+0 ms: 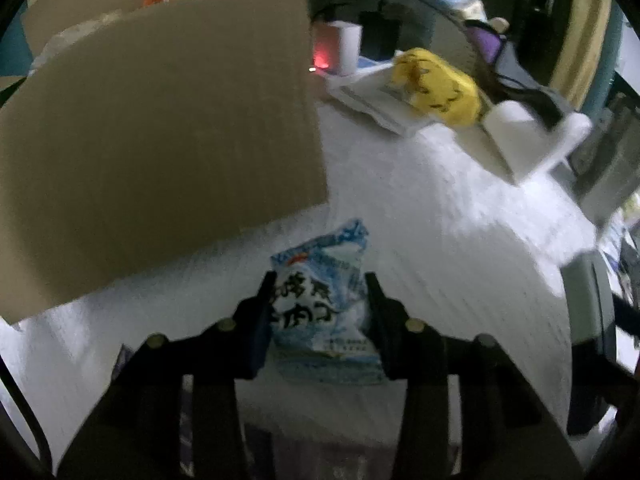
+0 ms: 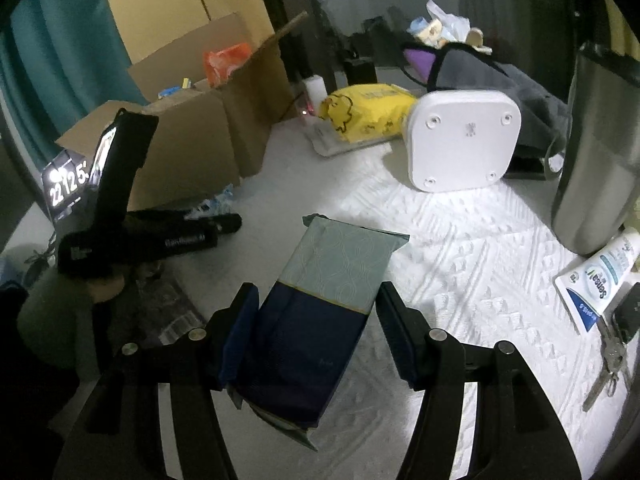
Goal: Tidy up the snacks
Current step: 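Carry both held packages over the box and open both tools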
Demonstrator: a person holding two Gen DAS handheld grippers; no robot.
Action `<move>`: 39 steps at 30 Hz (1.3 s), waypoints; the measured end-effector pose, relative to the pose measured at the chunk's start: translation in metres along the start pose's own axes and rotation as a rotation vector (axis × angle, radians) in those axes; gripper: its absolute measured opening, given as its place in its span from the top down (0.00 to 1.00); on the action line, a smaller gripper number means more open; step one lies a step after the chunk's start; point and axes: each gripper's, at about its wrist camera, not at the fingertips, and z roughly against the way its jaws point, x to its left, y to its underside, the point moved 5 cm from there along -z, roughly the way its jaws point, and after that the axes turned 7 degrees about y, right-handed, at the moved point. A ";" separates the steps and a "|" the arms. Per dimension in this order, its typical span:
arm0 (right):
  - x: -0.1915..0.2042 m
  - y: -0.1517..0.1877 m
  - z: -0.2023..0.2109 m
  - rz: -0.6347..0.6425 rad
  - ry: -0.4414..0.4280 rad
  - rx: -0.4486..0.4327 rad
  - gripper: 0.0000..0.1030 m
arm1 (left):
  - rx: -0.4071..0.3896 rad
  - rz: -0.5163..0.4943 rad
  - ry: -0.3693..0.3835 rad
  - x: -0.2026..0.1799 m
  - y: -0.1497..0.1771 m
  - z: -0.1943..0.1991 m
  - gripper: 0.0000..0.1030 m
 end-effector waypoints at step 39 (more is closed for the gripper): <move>0.178 -0.156 0.040 0.231 -0.087 -0.295 0.38 | -0.472 -0.005 -0.003 0.145 -0.061 0.210 0.59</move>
